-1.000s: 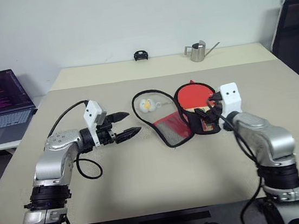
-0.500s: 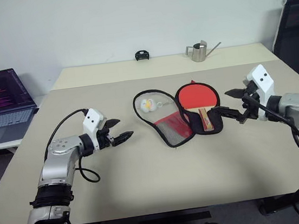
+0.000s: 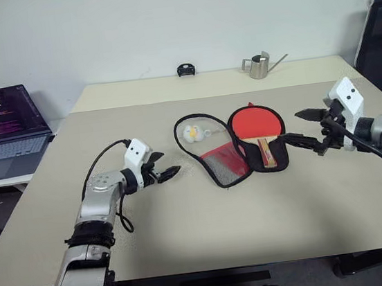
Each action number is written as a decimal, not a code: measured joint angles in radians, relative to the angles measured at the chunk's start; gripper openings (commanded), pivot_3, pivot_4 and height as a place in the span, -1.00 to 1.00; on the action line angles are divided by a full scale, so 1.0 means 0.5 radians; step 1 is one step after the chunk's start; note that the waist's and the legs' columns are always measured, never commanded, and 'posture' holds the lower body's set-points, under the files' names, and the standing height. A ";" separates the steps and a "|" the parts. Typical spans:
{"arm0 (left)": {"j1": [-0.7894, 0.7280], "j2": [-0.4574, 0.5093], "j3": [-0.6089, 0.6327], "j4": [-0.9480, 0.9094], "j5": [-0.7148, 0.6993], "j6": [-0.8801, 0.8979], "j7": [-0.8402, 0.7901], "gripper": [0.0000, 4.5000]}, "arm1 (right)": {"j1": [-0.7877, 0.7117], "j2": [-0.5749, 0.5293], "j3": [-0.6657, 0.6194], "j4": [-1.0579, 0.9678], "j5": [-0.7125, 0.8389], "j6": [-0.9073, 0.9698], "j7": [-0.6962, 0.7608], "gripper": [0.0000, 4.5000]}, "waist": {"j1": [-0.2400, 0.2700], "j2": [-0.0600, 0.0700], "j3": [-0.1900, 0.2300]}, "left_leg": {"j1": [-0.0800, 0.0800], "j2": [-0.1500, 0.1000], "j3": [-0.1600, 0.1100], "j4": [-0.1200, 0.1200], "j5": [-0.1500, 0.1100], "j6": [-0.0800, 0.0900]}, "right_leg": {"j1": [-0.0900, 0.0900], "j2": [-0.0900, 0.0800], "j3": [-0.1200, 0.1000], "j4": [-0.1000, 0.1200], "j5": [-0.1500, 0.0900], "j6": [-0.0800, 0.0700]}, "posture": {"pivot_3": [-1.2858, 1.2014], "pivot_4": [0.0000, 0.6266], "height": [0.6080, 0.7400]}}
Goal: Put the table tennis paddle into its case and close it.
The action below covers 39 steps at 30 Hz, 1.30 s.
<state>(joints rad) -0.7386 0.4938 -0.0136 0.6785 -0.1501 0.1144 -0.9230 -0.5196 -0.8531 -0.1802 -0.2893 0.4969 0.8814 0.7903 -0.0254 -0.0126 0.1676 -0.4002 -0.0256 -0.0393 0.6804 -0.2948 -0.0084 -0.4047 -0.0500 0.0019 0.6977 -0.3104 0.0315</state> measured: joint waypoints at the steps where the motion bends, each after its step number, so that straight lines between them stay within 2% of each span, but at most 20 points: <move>1: -0.037 -0.030 -0.003 0.062 0.008 -0.024 -0.001 0.87 | 0.021 -0.018 -0.018 -0.014 0.013 0.000 0.016 0.99 | 0.000 0.000 0.000 | 0.000 0.000 0.000 0.000 0.000 0.000 | 0.000 0.000 0.000 0.000 0.000 0.000 | 0.03 -0.52 1.00; 10: -0.252 -0.209 -0.081 0.474 0.116 -0.199 -0.038 0.87 | 0.079 -0.109 -0.094 -0.042 0.075 0.001 0.044 0.99 | -0.007 -0.001 0.000 | 0.000 0.000 0.000 0.000 0.000 0.000 | 0.000 0.000 -0.001 0.001 0.000 0.000 | 0.03 -0.52 1.00; 17: -0.329 -0.314 -0.096 0.477 0.121 -0.240 -0.108 0.87 | 0.145 -0.110 -0.152 -0.075 0.107 0.008 0.023 0.99 | -0.001 -0.003 0.001 | -0.001 0.000 0.000 0.001 0.000 0.000 | 0.000 0.000 -0.001 0.001 0.000 0.000 | 0.03 -0.52 1.00; 26: -0.637 -0.437 -0.096 0.407 0.101 -0.317 -0.214 0.87 | 0.205 -0.133 -0.246 -0.122 0.154 0.025 -0.030 0.99 | -0.001 -0.004 0.002 | -0.001 -0.001 0.000 0.002 0.000 0.000 | 0.001 0.000 -0.001 0.001 0.000 0.000 | 0.03 -0.52 1.00; 32: -0.848 -0.556 -0.114 0.795 0.174 -0.491 -0.155 0.87 | 0.251 -0.133 -0.291 -0.184 0.179 0.056 -0.080 0.99 | 0.000 -0.005 0.002 | -0.001 -0.002 0.000 0.002 0.001 0.000 | 0.001 0.000 -0.001 0.001 0.000 0.000 | 0.03 -0.52 1.00; 39: -1.009 -0.757 -0.115 1.179 0.290 -0.606 0.126 0.87 | 0.395 -0.129 -0.397 -0.314 0.252 0.135 -0.190 0.99 | 0.006 -0.012 0.006 | -0.001 -0.003 0.000 0.002 0.001 0.000 | 0.001 -0.001 -0.001 0.001 0.000 0.000 | 0.03 -0.52 1.00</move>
<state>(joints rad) -1.2433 0.1151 -0.0711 1.2680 -0.0052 -0.1885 -0.8601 -0.3220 -0.9175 -0.3788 -0.4465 0.6228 0.9490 0.6950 -0.0226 -0.0184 0.1707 -0.4008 -0.0270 -0.0391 0.6813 -0.2944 -0.0082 -0.4044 -0.0506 0.0011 0.6982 -0.3103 0.0317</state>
